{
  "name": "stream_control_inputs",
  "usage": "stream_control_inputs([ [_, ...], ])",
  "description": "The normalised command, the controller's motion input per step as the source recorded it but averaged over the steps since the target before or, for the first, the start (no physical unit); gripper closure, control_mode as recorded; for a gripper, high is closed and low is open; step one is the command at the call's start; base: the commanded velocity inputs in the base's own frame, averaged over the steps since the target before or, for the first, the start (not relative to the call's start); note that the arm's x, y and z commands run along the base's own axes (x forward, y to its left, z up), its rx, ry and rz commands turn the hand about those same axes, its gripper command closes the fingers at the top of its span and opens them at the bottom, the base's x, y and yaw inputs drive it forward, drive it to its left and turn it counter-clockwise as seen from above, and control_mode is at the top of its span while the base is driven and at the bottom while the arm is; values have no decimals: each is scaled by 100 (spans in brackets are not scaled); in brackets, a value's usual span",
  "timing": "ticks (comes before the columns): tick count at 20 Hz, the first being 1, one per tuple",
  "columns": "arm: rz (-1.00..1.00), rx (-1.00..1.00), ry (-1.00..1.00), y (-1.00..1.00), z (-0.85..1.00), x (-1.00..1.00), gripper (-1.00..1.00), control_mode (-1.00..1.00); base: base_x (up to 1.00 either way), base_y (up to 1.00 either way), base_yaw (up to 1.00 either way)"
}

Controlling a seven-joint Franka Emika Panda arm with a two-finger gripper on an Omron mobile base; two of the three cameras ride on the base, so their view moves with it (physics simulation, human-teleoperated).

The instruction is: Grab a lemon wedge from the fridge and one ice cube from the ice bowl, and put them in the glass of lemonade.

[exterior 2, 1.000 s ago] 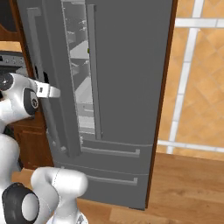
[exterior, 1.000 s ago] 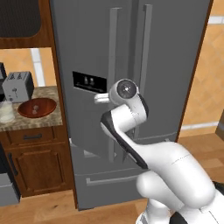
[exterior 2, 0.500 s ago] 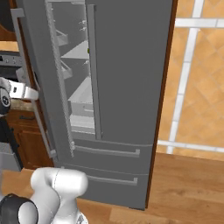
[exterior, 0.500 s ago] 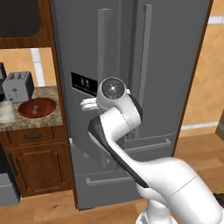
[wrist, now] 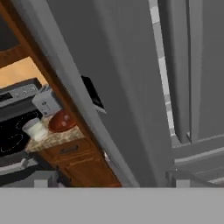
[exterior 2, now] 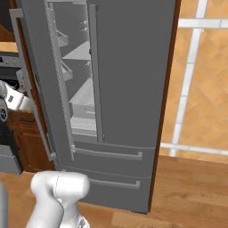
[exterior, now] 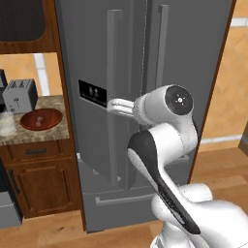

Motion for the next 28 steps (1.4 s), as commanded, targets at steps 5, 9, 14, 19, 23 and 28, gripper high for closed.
stream_control_inputs([
  [5,-9,77,-2,-100,0,-56,-100,-100,0,0,0],
  [9,-2,81,2,-91,1,-2,-100,-100,0,0,0],
  [14,0,57,9,-52,3,17,-100,-100,0,0,0],
  [19,0,46,15,-4,-45,22,-100,-100,0,0,0],
  [23,0,20,18,0,-59,48,-100,-100,0,0,0],
  [28,0,-1,6,15,-65,62,-100,-100,0,0,0],
])
